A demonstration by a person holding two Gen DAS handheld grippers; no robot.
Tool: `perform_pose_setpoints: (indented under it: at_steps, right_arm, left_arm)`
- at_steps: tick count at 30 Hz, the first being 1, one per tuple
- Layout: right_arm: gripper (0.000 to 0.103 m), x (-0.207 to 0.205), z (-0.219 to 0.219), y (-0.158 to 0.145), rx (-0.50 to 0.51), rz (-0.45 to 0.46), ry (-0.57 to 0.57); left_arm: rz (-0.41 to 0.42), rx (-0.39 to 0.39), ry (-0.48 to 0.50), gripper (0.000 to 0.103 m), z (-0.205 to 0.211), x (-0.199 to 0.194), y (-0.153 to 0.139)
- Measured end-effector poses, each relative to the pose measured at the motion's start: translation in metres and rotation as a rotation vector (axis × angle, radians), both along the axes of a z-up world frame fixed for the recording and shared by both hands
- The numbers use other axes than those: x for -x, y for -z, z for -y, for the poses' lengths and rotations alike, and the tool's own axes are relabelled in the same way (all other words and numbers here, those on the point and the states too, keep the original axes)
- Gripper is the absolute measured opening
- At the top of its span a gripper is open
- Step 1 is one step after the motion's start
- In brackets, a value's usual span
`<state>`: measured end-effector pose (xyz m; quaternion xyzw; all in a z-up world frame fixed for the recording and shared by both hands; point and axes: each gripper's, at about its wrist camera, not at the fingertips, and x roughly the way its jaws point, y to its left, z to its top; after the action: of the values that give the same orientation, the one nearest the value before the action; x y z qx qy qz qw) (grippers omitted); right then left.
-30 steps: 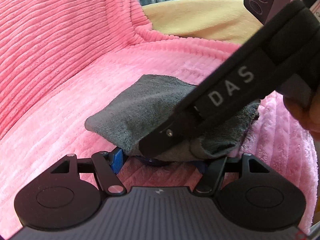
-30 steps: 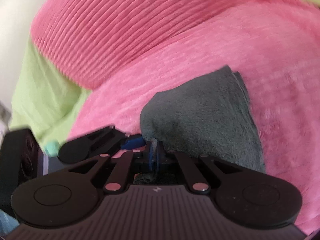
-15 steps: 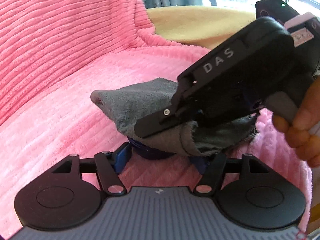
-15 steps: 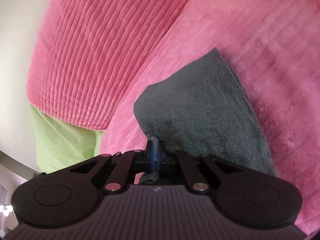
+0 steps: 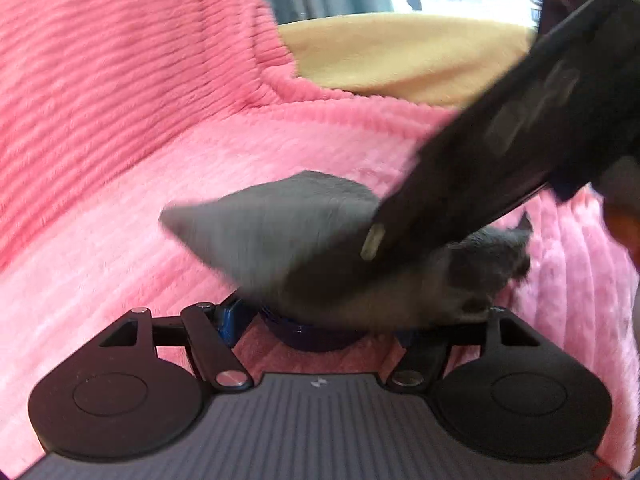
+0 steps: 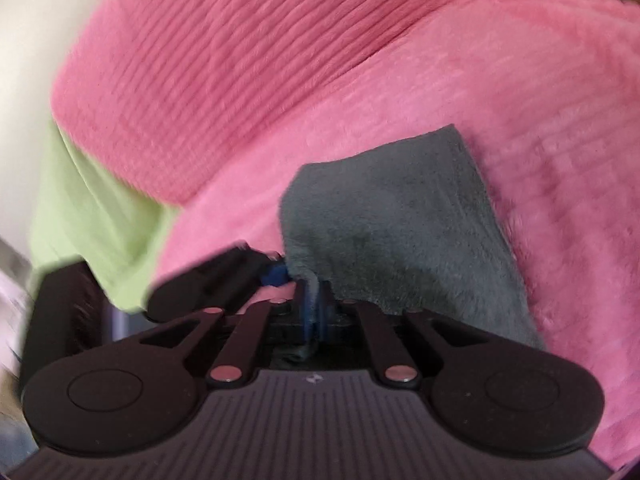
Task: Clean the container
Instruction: 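Rub the grey cloth over the tin's lid and rim with the right gripper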
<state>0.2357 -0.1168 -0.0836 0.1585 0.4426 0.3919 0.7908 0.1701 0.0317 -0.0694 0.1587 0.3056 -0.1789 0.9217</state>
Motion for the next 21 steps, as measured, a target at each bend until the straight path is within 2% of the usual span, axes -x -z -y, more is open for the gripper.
perform_pose_setpoints:
  at_steps: [2, 6, 14, 21]
  right_arm:
    - [0.000, 0.002, -0.004, -0.003, 0.034, 0.038, 0.007]
    - [0.000, 0.002, -0.007, -0.001, 0.038, 0.072, 0.034]
    - [0.000, -0.020, 0.008, 0.009, -0.085, 0.020, 0.202]
    - [0.000, -0.016, 0.005, -0.001, 0.020, 0.109, 0.244]
  left_arm:
    - [0.002, -0.009, 0.001, 0.069, 0.001, 0.001, 0.001]
    - [-0.006, -0.007, -0.007, 0.069, 0.001, 0.004, 0.002]
    - [-0.002, -0.015, -0.013, 0.069, 0.003, 0.007, 0.003]
    - [-0.001, -0.013, -0.012, 0.069, 0.004, 0.007, 0.003]
